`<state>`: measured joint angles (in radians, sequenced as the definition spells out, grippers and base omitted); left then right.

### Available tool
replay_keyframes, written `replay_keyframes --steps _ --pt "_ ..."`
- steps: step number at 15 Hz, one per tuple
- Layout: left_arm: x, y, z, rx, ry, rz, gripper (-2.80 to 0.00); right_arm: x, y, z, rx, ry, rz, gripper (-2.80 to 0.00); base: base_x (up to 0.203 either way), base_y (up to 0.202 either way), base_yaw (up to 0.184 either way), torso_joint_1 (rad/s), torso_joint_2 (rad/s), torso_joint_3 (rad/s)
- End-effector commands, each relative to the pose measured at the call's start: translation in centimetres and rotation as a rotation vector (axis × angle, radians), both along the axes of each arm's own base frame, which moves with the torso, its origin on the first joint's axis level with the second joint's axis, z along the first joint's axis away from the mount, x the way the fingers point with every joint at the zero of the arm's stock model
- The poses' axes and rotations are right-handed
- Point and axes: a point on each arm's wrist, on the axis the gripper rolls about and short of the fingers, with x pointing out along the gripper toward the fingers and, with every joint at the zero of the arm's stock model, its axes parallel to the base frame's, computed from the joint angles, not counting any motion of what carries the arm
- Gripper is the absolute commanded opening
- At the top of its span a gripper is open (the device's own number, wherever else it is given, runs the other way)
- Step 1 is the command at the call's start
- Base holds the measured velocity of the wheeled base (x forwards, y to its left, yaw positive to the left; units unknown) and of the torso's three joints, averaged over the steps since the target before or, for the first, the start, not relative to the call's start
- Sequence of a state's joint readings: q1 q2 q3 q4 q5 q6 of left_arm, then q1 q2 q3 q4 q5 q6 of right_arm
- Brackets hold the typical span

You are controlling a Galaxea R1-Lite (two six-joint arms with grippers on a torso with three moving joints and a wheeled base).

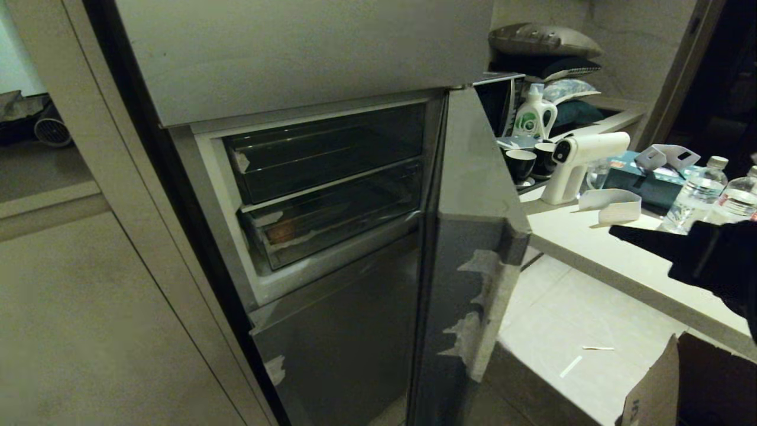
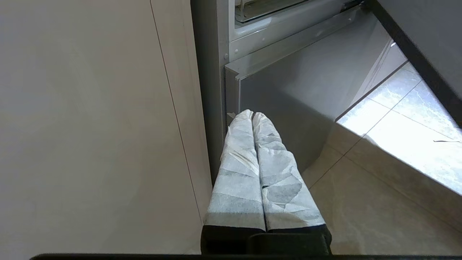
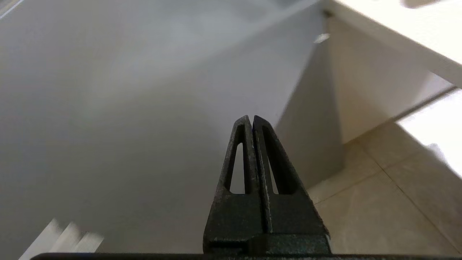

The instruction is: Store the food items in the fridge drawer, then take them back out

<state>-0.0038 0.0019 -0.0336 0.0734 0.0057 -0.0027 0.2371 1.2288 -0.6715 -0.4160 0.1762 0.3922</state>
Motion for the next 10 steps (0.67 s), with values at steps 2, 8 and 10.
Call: replay_keyframes --steps 2,8,10 --pt "0.0 0.0 0.0 0.0 0.001 0.0 -2.8 6.6 3.7 -1.4 -0.067 0.082 0.098 -2.8 0.0 0.0 0.0 0.0 0.0 0.0" --pt "0.0 0.0 0.0 0.0 0.001 0.0 -2.8 11.0 11.4 -2.7 -0.098 -0.058 0.299 -2.8 0.0 0.0 0.0 0.0 0.0 0.0" --pt "0.0 0.0 0.0 0.0 0.001 0.0 -2.8 11.8 13.3 -3.1 -0.099 -0.113 0.354 -2.8 0.0 0.0 0.0 0.0 0.0 0.0"
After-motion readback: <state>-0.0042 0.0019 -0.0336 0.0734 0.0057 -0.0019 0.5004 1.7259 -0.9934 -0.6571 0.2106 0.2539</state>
